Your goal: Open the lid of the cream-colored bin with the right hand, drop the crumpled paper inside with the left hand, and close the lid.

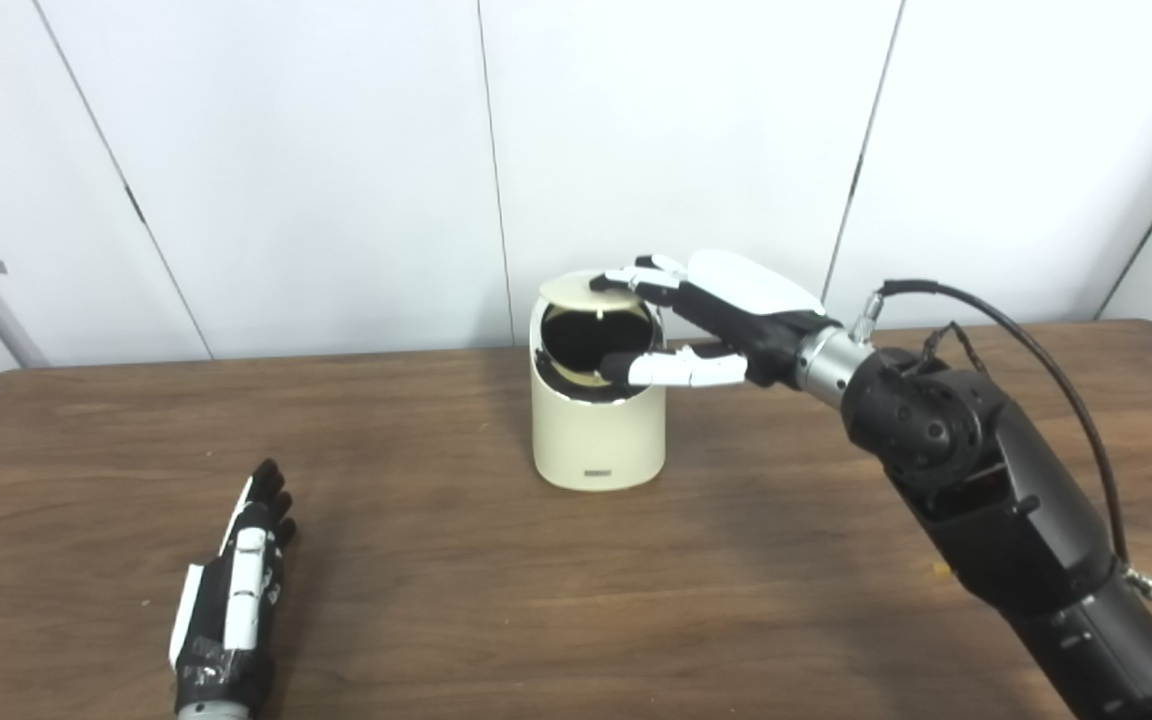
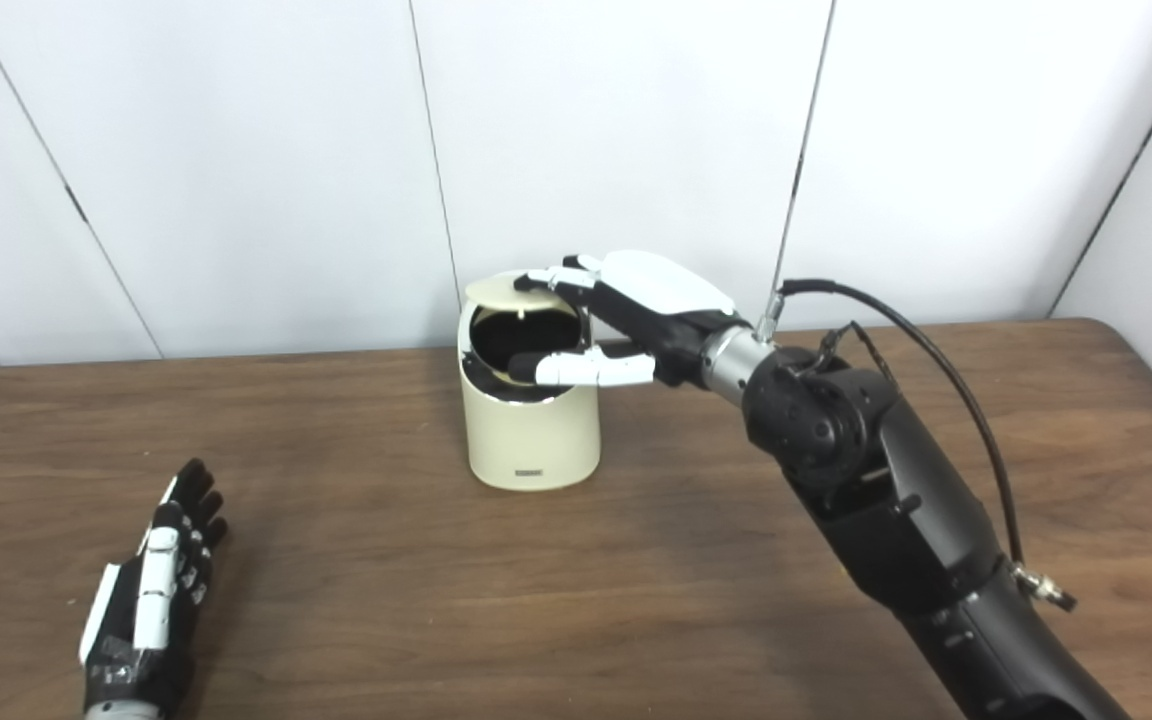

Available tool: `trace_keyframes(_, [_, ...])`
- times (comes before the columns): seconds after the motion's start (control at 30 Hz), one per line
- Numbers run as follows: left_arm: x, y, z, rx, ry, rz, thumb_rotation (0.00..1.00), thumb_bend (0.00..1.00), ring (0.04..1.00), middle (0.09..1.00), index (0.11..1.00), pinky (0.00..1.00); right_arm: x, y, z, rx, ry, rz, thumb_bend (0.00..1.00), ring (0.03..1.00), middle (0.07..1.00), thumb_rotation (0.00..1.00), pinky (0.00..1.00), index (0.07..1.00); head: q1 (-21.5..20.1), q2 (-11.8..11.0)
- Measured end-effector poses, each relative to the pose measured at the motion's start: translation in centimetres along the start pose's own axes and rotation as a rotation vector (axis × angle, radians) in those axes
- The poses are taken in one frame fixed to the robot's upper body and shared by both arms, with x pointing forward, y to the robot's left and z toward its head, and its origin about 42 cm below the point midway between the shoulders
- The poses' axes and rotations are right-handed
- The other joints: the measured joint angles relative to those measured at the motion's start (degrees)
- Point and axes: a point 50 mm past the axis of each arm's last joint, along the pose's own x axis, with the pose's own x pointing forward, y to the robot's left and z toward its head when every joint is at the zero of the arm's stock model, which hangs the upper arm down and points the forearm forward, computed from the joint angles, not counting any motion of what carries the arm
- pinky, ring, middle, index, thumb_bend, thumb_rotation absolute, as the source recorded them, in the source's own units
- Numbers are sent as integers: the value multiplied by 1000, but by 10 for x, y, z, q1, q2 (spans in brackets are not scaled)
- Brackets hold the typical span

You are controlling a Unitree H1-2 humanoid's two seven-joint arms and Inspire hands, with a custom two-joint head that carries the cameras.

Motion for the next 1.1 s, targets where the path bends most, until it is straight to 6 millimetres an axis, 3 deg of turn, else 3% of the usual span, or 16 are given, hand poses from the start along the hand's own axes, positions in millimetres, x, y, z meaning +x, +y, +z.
trace_keyframes(1.1, [0, -2, 0, -4, -2, 2, 891, 512, 1000, 1000, 996, 1000, -13, 31, -7, -44, -9, 39, 633, 1000, 1000, 1000, 1000, 897, 8, 12])
